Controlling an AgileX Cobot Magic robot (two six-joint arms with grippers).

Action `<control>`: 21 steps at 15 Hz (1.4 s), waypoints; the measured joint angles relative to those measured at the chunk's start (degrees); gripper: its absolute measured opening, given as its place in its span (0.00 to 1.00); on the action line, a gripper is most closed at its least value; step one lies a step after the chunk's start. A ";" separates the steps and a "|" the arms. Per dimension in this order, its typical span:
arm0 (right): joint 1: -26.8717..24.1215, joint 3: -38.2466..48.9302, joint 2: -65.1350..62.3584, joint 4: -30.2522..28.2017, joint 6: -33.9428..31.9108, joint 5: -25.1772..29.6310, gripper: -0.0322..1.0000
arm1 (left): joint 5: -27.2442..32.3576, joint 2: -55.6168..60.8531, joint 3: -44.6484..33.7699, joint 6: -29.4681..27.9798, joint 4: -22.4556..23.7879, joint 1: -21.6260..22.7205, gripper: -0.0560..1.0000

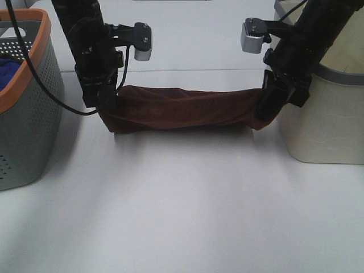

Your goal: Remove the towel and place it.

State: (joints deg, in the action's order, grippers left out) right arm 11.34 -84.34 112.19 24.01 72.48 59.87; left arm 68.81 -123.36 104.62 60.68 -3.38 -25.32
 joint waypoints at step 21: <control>0.17 17.88 -0.11 5.96 -6.59 -2.18 0.03 | 0.63 1.89 -16.44 6.36 -3.15 0.40 0.06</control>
State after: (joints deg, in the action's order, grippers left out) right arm 11.52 -66.46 112.07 29.97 65.89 57.70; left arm 69.44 -121.47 88.18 67.04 -6.53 -24.92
